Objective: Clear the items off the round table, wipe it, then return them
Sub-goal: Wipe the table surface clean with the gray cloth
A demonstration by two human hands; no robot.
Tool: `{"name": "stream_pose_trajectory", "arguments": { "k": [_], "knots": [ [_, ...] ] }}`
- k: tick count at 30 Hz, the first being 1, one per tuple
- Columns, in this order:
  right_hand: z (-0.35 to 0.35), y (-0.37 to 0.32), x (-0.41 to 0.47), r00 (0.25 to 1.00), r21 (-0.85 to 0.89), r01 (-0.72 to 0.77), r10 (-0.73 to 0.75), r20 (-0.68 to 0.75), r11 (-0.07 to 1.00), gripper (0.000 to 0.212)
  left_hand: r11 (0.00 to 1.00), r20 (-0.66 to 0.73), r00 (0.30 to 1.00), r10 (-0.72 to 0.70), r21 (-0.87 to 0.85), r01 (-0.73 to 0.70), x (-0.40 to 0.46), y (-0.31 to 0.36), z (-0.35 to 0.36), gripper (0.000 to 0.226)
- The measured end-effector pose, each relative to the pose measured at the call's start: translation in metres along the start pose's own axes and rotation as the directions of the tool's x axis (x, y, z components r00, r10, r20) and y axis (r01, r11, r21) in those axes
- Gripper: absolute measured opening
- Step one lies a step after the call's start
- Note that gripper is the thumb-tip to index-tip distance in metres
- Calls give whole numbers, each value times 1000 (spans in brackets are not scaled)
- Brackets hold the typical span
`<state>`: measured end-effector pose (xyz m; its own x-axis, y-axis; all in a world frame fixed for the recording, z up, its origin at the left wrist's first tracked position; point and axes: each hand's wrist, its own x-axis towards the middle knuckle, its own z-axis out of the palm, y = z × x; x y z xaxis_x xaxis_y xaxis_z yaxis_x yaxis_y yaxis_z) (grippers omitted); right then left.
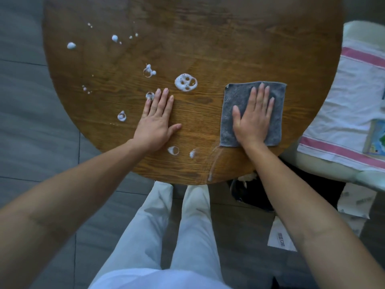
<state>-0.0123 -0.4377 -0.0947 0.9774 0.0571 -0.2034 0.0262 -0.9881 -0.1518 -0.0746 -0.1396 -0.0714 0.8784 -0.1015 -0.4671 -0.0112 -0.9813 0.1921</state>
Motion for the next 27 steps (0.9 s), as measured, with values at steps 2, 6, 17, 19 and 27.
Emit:
{"name": "stream_pose_trajectory", "arguments": {
  "k": [2, 6, 17, 19, 27],
  "knots": [
    [3, -10, -14, 999, 24, 43, -43, 9, 999, 76, 1000, 5, 1000, -5, -7, 5, 0, 1, 0, 88],
    [20, -42, -87, 971, 40, 219, -222, 91, 975, 74, 1000, 20, 1000, -22, -20, 23, 1, 4, -2, 89],
    [27, -27, -112, 925, 29, 366, -367, 104, 930, 77, 999, -6, 999, -32, -22, 31, 1, 7, -2, 88],
    [17, -11, -68, 966, -11, 256, -255, 46, 967, 78, 999, -17, 1000, -17, -28, 16, 0, 6, -1, 89],
    [9, -46, -44, 978, -17, 188, -185, 93, 982, 79, 997, -56, 998, 8, -75, -12, -4, 3, -11, 85]
  ]
}}
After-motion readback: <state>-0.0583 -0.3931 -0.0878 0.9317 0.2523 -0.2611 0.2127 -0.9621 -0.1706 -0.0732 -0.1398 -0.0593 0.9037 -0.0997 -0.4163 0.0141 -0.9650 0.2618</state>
